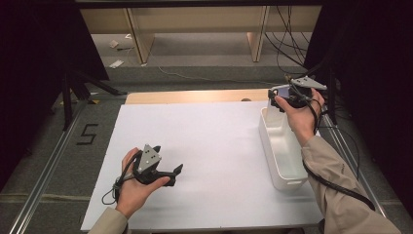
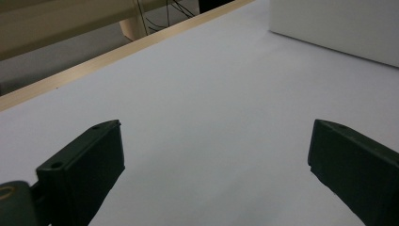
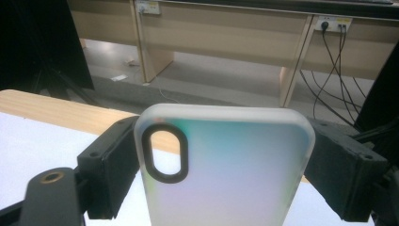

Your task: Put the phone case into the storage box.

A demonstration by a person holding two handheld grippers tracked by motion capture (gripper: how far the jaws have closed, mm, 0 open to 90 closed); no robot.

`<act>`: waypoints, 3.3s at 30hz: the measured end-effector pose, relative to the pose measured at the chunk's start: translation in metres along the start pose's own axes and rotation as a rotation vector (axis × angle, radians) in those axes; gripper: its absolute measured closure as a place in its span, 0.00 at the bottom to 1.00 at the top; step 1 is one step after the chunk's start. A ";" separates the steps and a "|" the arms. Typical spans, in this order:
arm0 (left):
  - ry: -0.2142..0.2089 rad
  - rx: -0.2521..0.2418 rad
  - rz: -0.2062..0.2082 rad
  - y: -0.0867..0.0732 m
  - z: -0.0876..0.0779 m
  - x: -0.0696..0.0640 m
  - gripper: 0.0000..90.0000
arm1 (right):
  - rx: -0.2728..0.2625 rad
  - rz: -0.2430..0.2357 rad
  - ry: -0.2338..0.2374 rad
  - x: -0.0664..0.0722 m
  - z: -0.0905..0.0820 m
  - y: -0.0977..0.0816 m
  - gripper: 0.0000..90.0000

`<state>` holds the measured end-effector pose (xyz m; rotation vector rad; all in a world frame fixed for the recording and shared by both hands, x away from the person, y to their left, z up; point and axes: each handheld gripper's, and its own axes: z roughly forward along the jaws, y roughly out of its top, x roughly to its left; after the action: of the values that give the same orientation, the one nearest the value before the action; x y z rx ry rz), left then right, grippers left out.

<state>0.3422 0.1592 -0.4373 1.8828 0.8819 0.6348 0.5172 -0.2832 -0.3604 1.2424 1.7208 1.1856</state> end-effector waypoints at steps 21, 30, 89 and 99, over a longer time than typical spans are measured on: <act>0.000 0.001 0.001 0.000 0.000 0.000 0.04 | 0.019 -0.002 -0.007 0.000 0.007 -0.003 0.20; 0.000 0.001 0.001 0.000 0.000 0.000 0.04 | 0.029 -0.001 -0.004 0.000 0.010 -0.006 0.20; -0.001 0.001 0.001 0.000 0.000 0.000 0.04 | 0.090 -0.019 -0.016 0.000 0.029 -0.021 0.20; -0.001 0.002 0.001 0.000 0.000 0.000 0.04 | 0.098 -0.023 -0.012 0.000 0.032 -0.023 0.20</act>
<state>0.3423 0.1592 -0.4374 1.8852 0.8806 0.6339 0.5382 -0.2772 -0.3931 1.2817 1.7984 1.0894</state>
